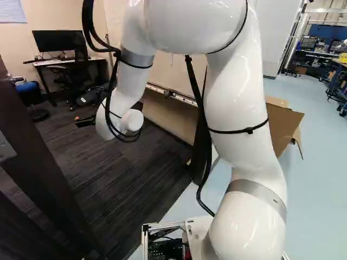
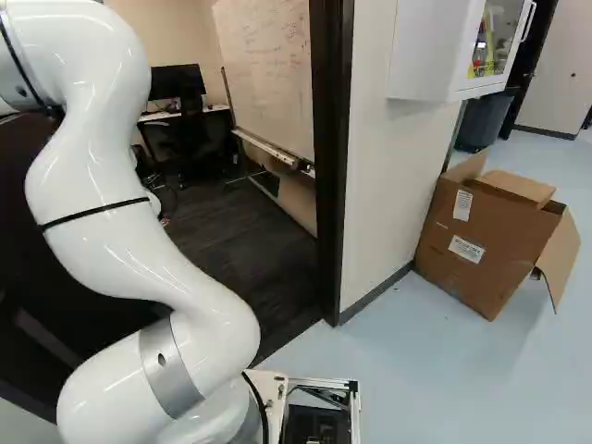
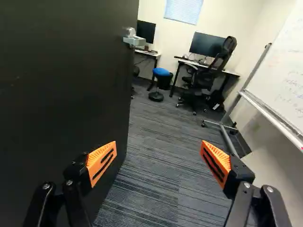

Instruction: Open the door and move inside

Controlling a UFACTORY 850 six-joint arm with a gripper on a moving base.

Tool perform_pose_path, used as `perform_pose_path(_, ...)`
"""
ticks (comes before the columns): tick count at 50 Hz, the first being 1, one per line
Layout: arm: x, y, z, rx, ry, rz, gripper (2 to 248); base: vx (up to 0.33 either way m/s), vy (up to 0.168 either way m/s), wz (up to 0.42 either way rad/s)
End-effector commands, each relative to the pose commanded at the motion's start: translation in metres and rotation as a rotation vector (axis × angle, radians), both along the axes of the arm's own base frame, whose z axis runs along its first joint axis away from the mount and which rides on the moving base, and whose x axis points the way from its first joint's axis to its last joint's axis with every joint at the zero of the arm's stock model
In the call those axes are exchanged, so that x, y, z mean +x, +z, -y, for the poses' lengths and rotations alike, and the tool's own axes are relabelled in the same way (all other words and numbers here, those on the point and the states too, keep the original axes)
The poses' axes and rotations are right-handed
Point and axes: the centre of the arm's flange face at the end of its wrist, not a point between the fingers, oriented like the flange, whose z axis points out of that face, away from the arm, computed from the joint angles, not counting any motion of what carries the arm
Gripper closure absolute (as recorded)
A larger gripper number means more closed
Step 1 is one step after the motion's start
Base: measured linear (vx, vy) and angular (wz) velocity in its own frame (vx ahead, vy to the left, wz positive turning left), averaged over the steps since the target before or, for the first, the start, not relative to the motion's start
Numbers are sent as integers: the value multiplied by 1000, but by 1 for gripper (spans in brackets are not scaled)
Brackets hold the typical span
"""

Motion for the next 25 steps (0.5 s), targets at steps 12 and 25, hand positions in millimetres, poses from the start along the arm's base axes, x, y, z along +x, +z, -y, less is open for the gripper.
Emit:
perform_pose_path(12,6,7,46,4,-84,-20,3,0,0,0)
perform_pose_path(25,6,14,104,10,-191,-44,3,0,0,0)
